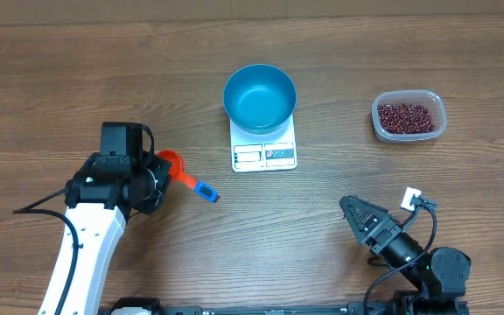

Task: Scoop item into bowl and weigh 150g on scale
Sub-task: 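Grasp the red measuring cup rim with the left gripper and lift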

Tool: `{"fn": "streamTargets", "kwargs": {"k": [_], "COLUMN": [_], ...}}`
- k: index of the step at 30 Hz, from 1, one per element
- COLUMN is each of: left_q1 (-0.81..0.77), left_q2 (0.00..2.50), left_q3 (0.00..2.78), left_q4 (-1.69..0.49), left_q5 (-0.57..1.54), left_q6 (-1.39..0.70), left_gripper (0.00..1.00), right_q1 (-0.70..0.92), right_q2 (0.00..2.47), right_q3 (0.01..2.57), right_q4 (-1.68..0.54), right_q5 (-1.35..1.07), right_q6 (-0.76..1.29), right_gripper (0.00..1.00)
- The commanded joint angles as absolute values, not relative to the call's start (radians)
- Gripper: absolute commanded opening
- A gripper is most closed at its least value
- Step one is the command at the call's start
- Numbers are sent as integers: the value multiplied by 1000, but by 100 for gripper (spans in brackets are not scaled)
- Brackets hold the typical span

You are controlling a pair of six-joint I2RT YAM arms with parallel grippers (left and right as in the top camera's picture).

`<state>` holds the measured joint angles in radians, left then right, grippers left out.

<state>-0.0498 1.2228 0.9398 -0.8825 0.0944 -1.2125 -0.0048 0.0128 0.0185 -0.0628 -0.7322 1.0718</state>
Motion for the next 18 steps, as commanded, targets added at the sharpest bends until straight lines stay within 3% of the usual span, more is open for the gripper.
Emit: {"fn": "streamTargets", "kwargs": {"k": [1, 11, 18], "left_q1": [-47, -47, -73], "left_q2": [1211, 1211, 1211], "left_q3": [951, 951, 951], "left_q4": [-906, -916, -912], "left_q5": [106, 161, 212], "left_q6": [-1227, -1227, -1227], "left_gripper": [4, 4, 4], "right_q1": [0, 0, 0], "right_q2": [3, 3, 3], "right_q3": [8, 8, 39], "right_q4": [-62, -62, -62], "right_q5": [-745, -765, -774], "right_q6": [1009, 857, 933], "right_gripper": [100, 100, 100]}}
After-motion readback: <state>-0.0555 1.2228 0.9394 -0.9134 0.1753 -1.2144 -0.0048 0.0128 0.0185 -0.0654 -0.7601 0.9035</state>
